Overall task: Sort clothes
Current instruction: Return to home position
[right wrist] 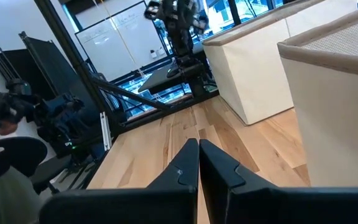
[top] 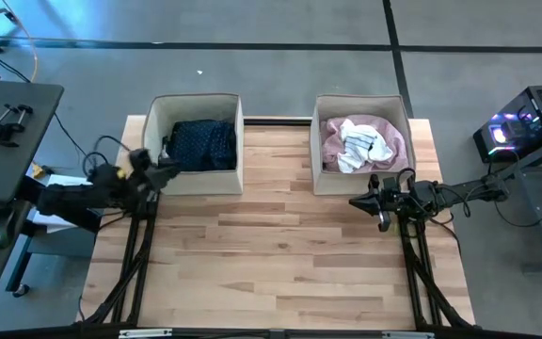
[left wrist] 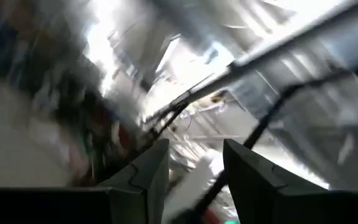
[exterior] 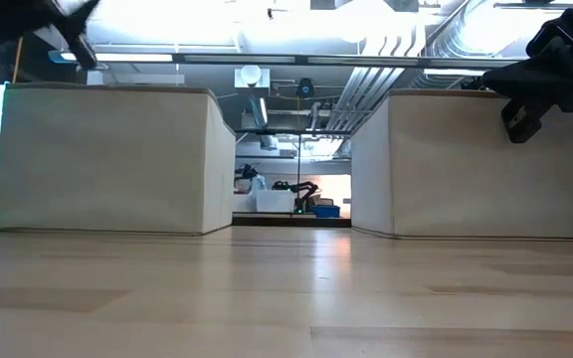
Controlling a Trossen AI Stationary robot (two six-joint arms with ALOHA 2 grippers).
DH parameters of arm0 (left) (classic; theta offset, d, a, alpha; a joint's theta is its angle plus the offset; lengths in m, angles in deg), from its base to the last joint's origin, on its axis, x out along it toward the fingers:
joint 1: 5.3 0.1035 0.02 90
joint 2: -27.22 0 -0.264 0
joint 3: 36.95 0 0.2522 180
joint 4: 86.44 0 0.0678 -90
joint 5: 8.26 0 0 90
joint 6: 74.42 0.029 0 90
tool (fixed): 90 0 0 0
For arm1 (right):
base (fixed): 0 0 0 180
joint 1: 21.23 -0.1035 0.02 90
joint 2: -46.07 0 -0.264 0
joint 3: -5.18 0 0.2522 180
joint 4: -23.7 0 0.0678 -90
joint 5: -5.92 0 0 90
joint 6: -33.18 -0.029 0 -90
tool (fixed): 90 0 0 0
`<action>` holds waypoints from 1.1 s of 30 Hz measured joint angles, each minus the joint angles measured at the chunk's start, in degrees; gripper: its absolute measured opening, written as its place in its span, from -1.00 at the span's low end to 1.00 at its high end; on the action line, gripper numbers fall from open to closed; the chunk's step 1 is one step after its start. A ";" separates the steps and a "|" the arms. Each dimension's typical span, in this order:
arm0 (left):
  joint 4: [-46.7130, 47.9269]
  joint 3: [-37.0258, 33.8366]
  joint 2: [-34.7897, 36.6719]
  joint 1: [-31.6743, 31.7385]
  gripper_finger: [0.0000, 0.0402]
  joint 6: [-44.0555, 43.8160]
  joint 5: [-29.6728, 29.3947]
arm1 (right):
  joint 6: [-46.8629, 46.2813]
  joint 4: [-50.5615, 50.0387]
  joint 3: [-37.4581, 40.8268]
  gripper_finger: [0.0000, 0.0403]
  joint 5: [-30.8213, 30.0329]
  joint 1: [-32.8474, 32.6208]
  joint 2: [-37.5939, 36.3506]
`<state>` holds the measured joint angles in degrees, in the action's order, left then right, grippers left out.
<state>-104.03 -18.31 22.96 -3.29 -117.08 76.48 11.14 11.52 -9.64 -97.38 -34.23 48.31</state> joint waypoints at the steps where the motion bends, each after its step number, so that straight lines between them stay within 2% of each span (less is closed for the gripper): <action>1: 1.31 -0.04 -0.75 -0.25 -0.30 -5.37 -1.05 | 0.01 0.00 0.00 -1.00 0.00 -0.01 0.00; 6: 7.30 0.21 -4.86 -2.19 -0.30 -12.37 -5.54 | 0.02 0.00 0.00 -1.00 0.00 -0.02 0.00; 9: 13.50 -0.20 -7.32 -3.31 -0.30 -11.50 -8.85 | 0.01 -0.01 0.00 -1.00 0.00 -0.01 0.00; 15: 21.04 -0.12 -9.46 -3.74 -0.30 9.16 -9.46 | 0.00 -0.02 0.00 -1.00 0.02 -0.02 0.04; 18: 20.98 -0.17 -9.18 -3.75 -0.30 22.32 -9.04 | 0.00 0.00 0.00 -1.00 0.00 -0.02 0.04; 21: 20.06 -1.93 -5.18 -5.00 -0.30 35.92 -8.58 | 0.00 -0.02 0.00 -1.00 0.02 -0.02 0.04; 23: 20.23 -4.28 -1.25 -4.98 -0.30 41.64 -6.70 | 0.01 -0.01 0.00 -1.00 0.02 0.00 0.04; 26: 27.03 -4.19 4.09 -4.18 -0.30 40.32 -4.47 | 0.00 0.00 0.00 -1.00 0.02 0.00 0.04; 29: 29.90 -4.20 4.03 -3.46 -0.30 37.93 -1.83 | 0.00 -0.03 0.00 -1.00 0.00 -0.02 -0.02; 33: 31.16 -4.15 4.05 -3.57 -0.30 42.05 4.56 | 0.00 -0.02 0.00 -1.00 0.00 0.00 -0.02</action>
<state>-72.88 -22.46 27.02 -6.86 -75.03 81.04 11.14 11.50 -9.64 -97.38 -34.22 48.29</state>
